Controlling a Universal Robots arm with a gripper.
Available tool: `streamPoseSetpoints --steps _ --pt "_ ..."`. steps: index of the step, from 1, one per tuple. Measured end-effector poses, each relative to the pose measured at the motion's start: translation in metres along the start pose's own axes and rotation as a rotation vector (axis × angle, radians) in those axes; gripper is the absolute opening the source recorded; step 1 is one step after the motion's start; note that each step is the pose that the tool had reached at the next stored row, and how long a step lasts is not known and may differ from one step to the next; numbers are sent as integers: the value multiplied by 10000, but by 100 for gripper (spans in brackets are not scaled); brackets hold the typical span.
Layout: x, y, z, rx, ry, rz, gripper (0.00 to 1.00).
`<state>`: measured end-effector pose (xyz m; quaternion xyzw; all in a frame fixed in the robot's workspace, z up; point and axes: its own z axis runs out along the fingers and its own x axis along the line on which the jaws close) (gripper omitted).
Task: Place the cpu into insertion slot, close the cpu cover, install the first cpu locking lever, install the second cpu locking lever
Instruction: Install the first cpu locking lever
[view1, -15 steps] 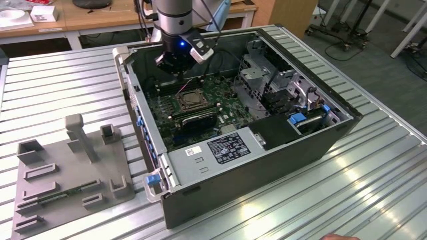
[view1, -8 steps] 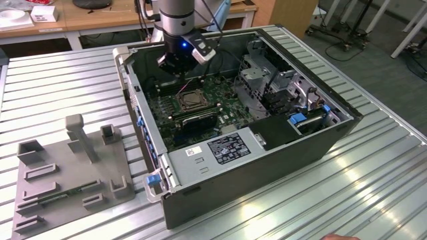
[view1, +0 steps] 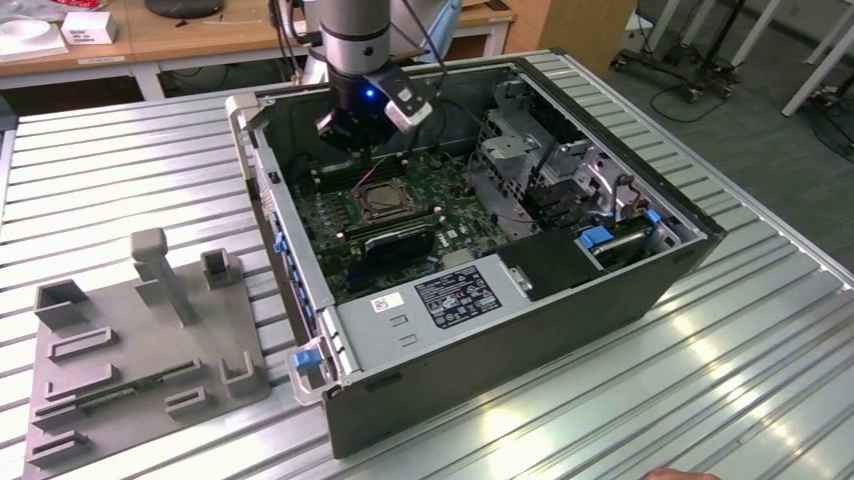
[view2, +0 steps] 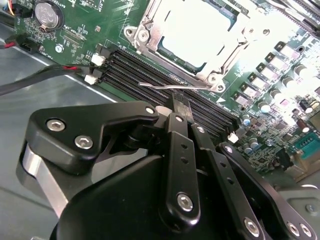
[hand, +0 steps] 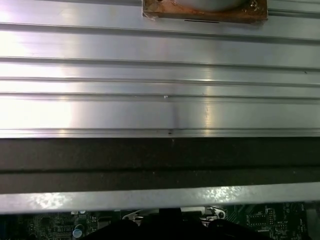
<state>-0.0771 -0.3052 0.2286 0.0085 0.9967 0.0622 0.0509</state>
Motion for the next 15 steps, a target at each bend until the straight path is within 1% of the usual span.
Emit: streamPoseSetpoints --steps 6,15 --pt "-23 -2 19 2 0 7 11" --pt "-38 -6 53 1 -2 9 11"
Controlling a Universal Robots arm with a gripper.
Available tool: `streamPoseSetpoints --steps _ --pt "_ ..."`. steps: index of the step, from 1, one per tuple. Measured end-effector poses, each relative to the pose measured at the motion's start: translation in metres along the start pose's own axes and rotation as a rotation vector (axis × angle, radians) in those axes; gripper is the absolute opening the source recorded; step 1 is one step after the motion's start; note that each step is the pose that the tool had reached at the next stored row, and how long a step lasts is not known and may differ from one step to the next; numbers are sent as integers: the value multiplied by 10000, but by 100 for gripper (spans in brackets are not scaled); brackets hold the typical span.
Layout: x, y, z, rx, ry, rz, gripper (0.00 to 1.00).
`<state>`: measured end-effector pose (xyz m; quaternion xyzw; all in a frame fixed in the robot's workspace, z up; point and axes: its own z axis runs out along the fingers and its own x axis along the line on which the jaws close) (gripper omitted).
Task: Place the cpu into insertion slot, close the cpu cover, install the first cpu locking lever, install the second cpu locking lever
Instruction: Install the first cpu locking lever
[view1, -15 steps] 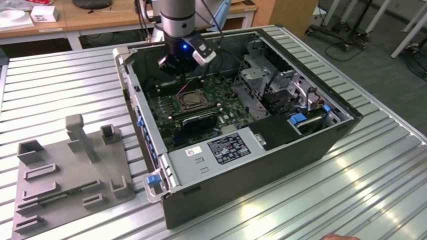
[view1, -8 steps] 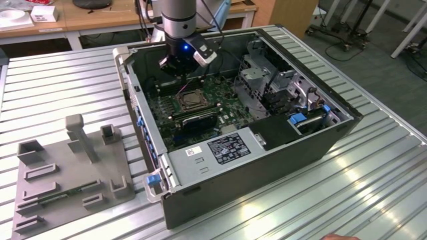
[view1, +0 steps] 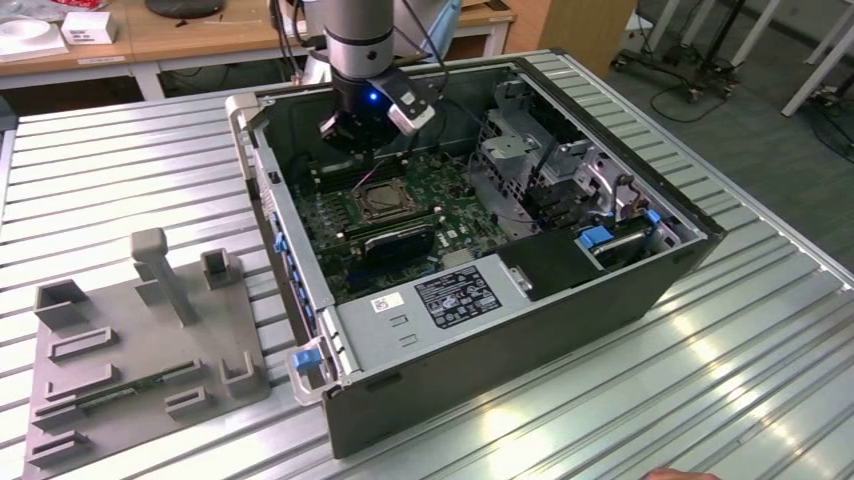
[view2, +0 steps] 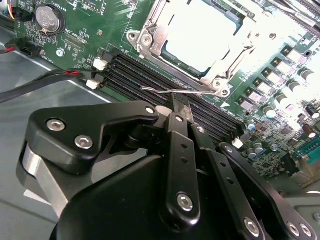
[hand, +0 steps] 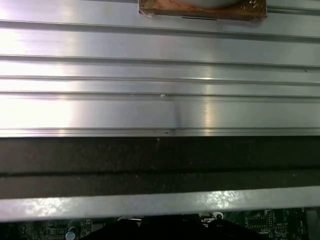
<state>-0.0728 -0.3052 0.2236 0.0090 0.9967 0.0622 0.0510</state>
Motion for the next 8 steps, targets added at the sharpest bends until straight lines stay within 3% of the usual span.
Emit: streamPoseSetpoints --steps 8 --pt "-8 -5 40 1 1 3 11"
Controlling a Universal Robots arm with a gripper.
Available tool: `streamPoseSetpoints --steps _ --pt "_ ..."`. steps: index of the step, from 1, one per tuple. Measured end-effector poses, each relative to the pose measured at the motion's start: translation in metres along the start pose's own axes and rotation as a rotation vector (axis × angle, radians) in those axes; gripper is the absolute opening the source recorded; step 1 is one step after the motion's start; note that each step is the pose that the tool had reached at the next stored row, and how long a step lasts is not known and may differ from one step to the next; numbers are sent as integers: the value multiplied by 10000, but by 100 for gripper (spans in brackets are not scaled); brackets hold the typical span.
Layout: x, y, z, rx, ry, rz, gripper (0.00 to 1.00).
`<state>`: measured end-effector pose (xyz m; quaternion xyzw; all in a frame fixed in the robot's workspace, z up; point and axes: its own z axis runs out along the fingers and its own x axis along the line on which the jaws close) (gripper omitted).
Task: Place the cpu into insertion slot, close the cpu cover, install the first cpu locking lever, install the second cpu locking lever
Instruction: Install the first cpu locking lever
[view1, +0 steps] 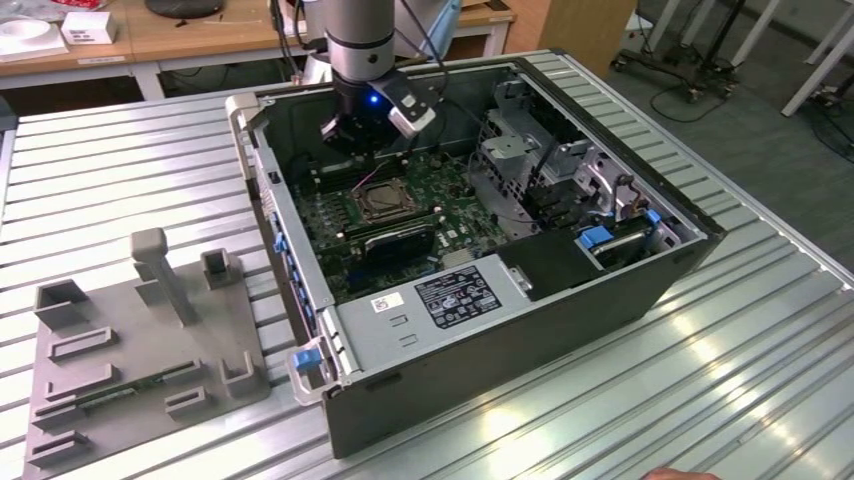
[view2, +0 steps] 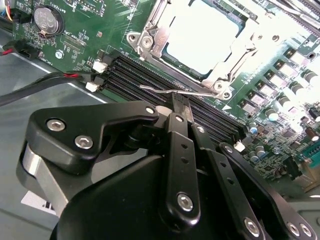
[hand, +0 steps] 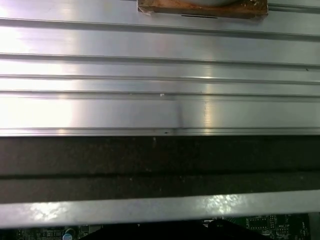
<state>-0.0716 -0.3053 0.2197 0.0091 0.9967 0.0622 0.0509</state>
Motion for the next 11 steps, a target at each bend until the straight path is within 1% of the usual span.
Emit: streamPoseSetpoints --steps 11 --pt "-11 -8 68 0 -1 4 11"
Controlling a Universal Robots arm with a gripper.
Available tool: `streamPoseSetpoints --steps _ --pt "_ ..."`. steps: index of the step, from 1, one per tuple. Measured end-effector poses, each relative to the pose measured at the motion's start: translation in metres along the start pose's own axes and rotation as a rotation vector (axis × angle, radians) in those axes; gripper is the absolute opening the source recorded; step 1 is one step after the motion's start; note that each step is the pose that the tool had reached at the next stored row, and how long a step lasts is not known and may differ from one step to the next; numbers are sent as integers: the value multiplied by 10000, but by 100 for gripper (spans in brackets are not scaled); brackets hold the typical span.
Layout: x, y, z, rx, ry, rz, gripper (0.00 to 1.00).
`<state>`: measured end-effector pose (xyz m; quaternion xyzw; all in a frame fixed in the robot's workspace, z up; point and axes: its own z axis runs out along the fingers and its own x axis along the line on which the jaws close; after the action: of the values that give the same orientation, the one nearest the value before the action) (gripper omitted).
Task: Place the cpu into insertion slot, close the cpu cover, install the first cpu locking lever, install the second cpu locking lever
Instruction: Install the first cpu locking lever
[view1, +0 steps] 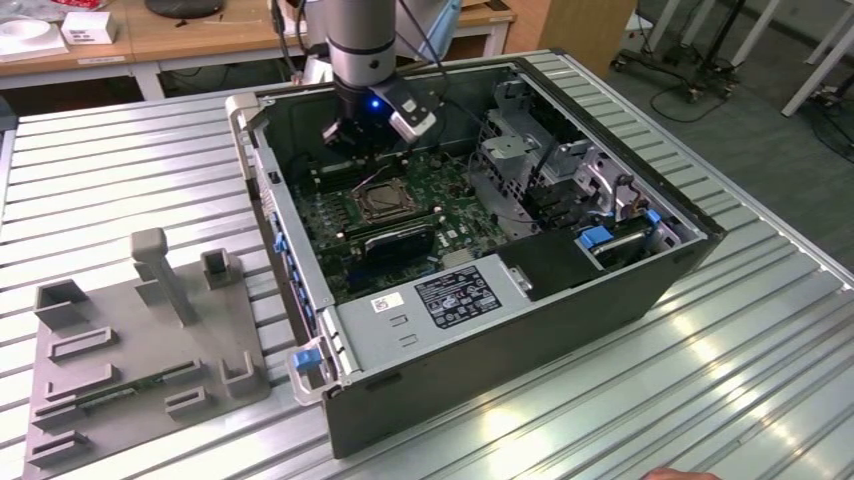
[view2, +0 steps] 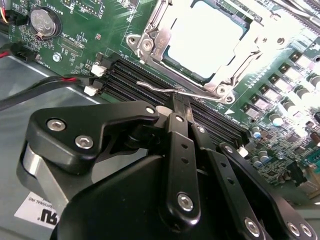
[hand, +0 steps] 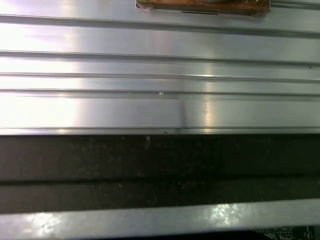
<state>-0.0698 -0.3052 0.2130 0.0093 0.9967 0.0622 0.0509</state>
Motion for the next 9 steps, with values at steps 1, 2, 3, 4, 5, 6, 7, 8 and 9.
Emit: streamPoseSetpoints --steps 1,2,3,4,5,6,7,8,9 --pt "-3 -1 6 1 0 1 11" --pt "-6 -1 12 0 0 1 11" --pt "-9 -2 18 0 0 1 11" --pt "-12 -3 23 1 0 1 11" --pt "-15 -3 28 1 0 2 11" --pt "-19 -4 34 0 0 1 11" --pt "-22 -4 39 0 0 1 11" --pt "-25 -5 44 -1 -1 1 11" --pt "-28 -5 48 -1 -1 1 11"
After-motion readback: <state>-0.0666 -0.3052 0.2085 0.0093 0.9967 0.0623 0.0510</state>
